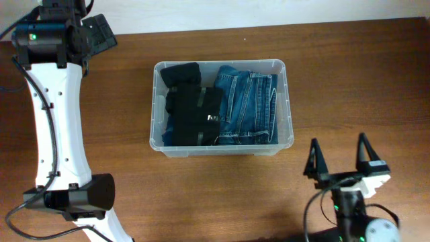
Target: Pack container
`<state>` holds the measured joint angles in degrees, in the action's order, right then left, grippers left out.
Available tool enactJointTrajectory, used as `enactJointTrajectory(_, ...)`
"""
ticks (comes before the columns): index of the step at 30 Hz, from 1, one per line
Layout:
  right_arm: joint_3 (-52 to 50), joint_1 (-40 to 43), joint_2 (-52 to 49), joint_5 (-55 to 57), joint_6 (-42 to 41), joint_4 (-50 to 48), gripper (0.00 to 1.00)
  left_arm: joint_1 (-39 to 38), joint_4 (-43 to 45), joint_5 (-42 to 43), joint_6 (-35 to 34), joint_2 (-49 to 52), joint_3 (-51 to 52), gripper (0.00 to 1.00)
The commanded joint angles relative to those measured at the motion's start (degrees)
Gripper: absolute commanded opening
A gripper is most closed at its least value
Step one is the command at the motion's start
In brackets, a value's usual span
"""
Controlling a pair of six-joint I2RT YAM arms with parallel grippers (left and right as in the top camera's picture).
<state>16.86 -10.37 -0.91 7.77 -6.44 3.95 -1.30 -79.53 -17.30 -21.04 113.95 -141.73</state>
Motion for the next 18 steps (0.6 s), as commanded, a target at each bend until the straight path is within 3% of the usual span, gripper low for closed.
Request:
enactJointTrajectory(1, -6.62, 1.49, 0.68, -0.44, -3.65, -6.62, 0.99, 0.31, 0.13, 0.00, -0.76, 0.31, 0.31, 0.99)
enactJointTrajectory(5, -12.07, 1.62, 0.68, -0.37, -3.69, -11.76, 0.98, 0.31, 0.13, 0.00, -0.74, 0.31, 0.31, 0.99)
enactJointTrajectory(12, -16.26, 3.21, 0.68, -0.44, -3.65, -12.33, 0.98, 0.31, 0.13, 0.00, -0.74, 0.31, 0.31, 0.99)
enactJointTrajectory(18, -16.55, 3.76, 0.68, -0.15, -2.78, -5.75, 0.98, 0.31, 0.13, 0.00, -0.74, 0.31, 0.31, 0.99)
